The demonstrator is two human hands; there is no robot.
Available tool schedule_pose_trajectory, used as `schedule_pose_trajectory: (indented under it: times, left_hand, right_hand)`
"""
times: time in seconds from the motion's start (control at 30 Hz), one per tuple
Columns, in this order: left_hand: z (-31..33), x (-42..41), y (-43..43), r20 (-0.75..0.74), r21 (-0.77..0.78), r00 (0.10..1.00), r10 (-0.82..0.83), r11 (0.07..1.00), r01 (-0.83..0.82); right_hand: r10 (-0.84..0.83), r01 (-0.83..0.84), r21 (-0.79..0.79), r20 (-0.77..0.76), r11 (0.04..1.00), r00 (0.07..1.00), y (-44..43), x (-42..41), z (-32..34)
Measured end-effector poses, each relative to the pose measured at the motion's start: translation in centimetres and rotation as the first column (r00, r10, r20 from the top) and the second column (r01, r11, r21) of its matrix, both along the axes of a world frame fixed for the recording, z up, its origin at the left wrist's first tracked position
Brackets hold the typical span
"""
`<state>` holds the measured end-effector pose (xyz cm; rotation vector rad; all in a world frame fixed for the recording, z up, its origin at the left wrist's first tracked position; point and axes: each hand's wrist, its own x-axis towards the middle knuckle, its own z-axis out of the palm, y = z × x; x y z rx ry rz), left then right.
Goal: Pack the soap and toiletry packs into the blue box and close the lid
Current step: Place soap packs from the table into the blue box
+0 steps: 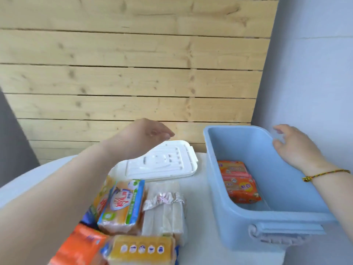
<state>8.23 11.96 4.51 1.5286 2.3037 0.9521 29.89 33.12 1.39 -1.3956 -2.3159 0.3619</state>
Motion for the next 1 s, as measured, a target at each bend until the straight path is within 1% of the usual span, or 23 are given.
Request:
schedule_pose_trajectory:
  times: [0.03, 0.13, 0.23, 0.3, 0.37, 0.43, 0.47, 0.53, 0.57, 0.63, 0.67, 0.73, 0.8, 0.83, 0.9, 0.97, 1.0]
  left_hand:
    - [-0.7, -0.9, -2.3, 0.009, 0.021, 0.998, 0.066, 0.998, -0.066]
    - [-3.0, -2.7, -8.3, 0.039, 0.036, 0.968, 0.247, 0.968, -0.248]
    - [-6.1, -3.2, -13.3, 0.041, 0.046, 0.924, 0.381, 0.923, -0.383]
    - [-8.3, -3.1, -15.7, 0.035, 0.061, 0.904, 0.426, 0.902, -0.428]
    - [-10.4, -2.9, -17.9, 0.017, 0.149, 0.896, 0.443, 0.886, -0.44]
    - [-12.1, -2.8, -19.5, 0.03, 0.261, 0.882, 0.47, 0.848, -0.461]
    - [-12.9, -2.8, -20.5, 0.049, 0.292, 0.87, 0.49, 0.826, -0.482]
    - [-14.3, -2.6, -21.8, 0.076, 0.272, 0.852, 0.519, 0.811, -0.518]
    - [-14.8, -2.5, -22.3, 0.078, 0.222, 0.848, 0.525, 0.82, -0.528]
    - [-15.5, -2.4, -23.1, 0.063, 0.115, 0.863, 0.501, 0.855, -0.505]
    - [-15.8, -2.5, -23.3, 0.067, 0.087, 0.875, 0.479, 0.871, -0.483]
    - [-15.8, -2.8, -23.5, 0.073, 0.055, 0.889, 0.452, 0.888, -0.456]
    - [-14.7, -3.3, -23.7, 0.035, 0.034, 0.895, 0.446, 0.894, -0.447]
    - [-13.9, -3.7, -23.8, 0.02, 0.024, 0.885, 0.466, 0.884, -0.466]
    - [-11.8, -5.1, -23.5, 0.035, 0.041, 0.845, 0.533, 0.844, -0.534]
    - [-9.9, -7.5, -22.6, 0.081, 0.073, 0.81, 0.581, 0.807, -0.587]
    - [-9.4, -9.0, -21.9, 0.093, 0.057, 0.809, 0.58, 0.808, -0.586]
  right_hand:
    - [0.015, -0.014, 0.036, -0.052, 0.999, 0.999, -0.8, -0.3, 0.5]
    - [0.13, -0.122, 0.052, -0.194, 0.991, 0.972, -4.3, -1.8, 1.9]
    - [0.31, -0.311, 0.051, -0.333, 0.949, 0.89, -10.1, -4.5, 2.6]
    - [0.426, -0.459, -0.009, -0.354, 0.889, 0.833, -14.6, -6.3, 2.1]
    - [0.519, -0.571, -0.09, -0.319, 0.816, 0.793, -18.8, -8.4, 0.1]
    - [0.572, -0.619, -0.144, -0.266, 0.772, 0.776, -22.1, -10.4, -2.4]
    - [0.589, -0.631, -0.163, -0.242, 0.759, 0.771, -23.7, -11.5, -3.7]
    - [0.608, -0.636, -0.172, -0.188, 0.753, 0.771, -26.1, -13.3, -6.0]
    - [0.617, -0.637, -0.162, -0.161, 0.753, 0.77, -26.9, -14.0, -6.8]
    - [0.622, -0.639, -0.139, -0.148, 0.756, 0.769, -28.2, -15.3, -7.5]
    - [0.615, -0.632, -0.141, -0.148, 0.762, 0.775, -28.7, -16.0, -7.5]
    - [0.591, -0.608, -0.158, -0.142, 0.778, 0.794, -29.1, -17.2, -7.2]
    - [0.607, -0.615, -0.141, -0.1, 0.776, 0.788, -29.1, -18.5, -7.1]
    - [0.631, -0.634, -0.117, -0.065, 0.765, 0.773, -29.1, -19.1, -7.2]
    - [0.671, -0.668, -0.1, -0.012, 0.737, 0.742, -29.2, -20.0, -7.7]
    - [0.676, -0.674, -0.113, -0.027, 0.73, 0.737, -29.2, -20.2, -8.4]
    - [0.673, -0.674, -0.1, -0.04, 0.732, 0.738, -29.2, -20.2, -8.8]
